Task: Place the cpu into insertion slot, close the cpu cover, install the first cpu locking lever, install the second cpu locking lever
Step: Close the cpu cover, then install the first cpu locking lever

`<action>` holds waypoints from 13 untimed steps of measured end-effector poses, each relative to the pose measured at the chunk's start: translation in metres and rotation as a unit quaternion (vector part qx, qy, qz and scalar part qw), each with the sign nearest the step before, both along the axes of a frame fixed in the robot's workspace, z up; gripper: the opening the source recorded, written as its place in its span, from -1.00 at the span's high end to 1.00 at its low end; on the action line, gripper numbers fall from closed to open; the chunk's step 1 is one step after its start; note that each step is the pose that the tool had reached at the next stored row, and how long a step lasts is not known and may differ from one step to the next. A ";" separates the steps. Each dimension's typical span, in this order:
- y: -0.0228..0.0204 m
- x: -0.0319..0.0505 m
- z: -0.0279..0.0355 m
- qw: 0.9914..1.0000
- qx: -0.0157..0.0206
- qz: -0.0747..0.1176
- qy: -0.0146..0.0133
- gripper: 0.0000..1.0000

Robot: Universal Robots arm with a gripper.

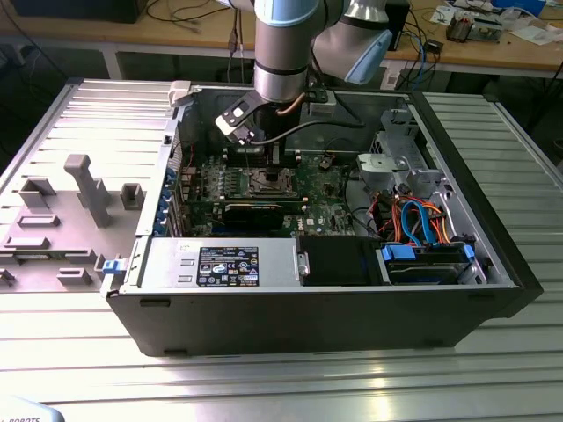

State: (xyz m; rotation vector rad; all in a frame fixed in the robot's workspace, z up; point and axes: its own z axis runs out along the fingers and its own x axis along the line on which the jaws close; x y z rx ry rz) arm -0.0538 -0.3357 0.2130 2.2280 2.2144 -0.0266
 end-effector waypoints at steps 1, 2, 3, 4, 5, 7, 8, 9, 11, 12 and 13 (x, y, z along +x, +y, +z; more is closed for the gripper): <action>0.0000 0.0001 0.0000 1.000 0.000 0.000 0.000 0.79; 0.0000 0.0001 0.0000 1.000 0.000 0.000 0.000 0.79; 0.0000 0.0002 0.0000 1.000 0.000 0.000 0.000 0.79; 0.0000 0.0004 0.0000 1.000 0.000 0.000 0.000 0.79; 0.0000 0.0004 0.0000 1.000 0.000 0.000 0.000 0.79; 0.0000 0.0004 0.0000 1.000 0.000 0.000 0.000 0.79; 0.0000 0.0004 0.0000 1.000 0.000 0.000 0.000 0.79; 0.0000 0.0004 0.0000 1.000 0.000 0.000 0.000 0.79; 0.0001 0.0005 0.0000 1.000 0.000 0.000 0.000 0.79; 0.0001 0.0005 0.0003 1.000 0.000 0.000 0.000 0.79; 0.0001 0.0004 0.0007 1.000 0.000 0.000 0.000 0.79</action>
